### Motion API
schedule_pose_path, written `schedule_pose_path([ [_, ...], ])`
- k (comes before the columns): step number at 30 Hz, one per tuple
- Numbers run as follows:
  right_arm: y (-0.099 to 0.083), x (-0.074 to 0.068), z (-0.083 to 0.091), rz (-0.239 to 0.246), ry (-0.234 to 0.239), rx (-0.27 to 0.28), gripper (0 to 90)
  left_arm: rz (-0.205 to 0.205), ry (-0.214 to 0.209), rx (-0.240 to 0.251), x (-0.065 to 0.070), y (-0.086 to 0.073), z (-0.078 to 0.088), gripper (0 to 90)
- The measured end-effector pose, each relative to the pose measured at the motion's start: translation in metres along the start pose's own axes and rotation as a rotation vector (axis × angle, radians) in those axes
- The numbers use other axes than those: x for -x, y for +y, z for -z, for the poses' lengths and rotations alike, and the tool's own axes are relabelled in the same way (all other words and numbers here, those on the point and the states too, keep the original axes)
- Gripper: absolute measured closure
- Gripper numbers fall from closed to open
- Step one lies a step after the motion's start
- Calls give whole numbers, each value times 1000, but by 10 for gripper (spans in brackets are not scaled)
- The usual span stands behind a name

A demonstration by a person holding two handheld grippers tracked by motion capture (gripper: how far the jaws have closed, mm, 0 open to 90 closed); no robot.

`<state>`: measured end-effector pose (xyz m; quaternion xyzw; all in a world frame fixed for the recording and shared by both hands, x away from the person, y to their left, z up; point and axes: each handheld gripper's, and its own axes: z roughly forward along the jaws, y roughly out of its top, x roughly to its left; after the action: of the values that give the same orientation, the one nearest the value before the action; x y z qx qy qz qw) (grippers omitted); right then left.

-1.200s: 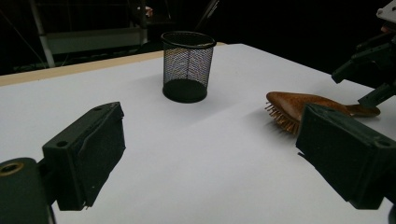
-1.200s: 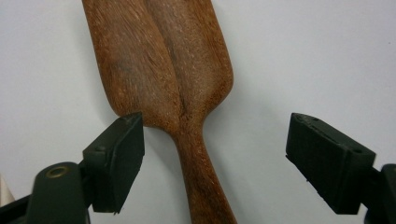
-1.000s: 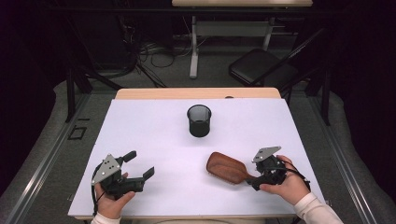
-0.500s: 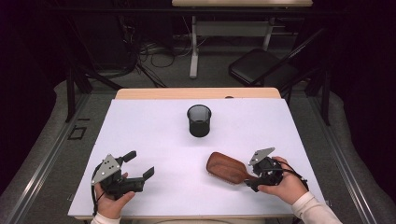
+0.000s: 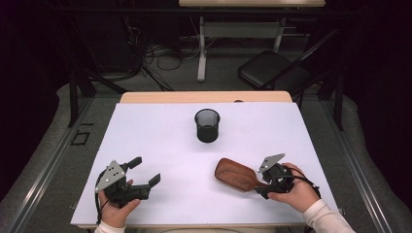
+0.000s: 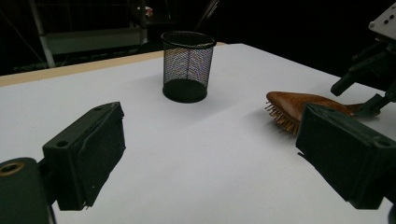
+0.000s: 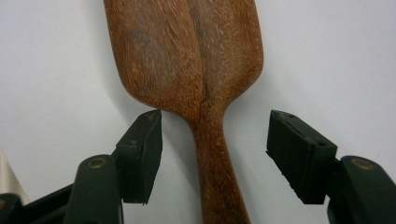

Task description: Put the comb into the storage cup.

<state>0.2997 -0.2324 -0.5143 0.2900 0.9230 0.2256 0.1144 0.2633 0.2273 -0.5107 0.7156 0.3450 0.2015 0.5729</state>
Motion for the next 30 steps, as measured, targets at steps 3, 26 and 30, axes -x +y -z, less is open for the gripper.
schedule_pose_path([
  [3, 0, 0, -1, -19, 9, -14, 372, 0, 0, 0, 0, 0, 0, 79],
  [26, -1, -1, -12, 24, 45, -52, 576, 1, 0, -3, -1, 0, 0, 80],
  [30, -1, -2, -13, 31, 40, -58, 593, 1, 0, -4, 0, 0, 0, 81],
])
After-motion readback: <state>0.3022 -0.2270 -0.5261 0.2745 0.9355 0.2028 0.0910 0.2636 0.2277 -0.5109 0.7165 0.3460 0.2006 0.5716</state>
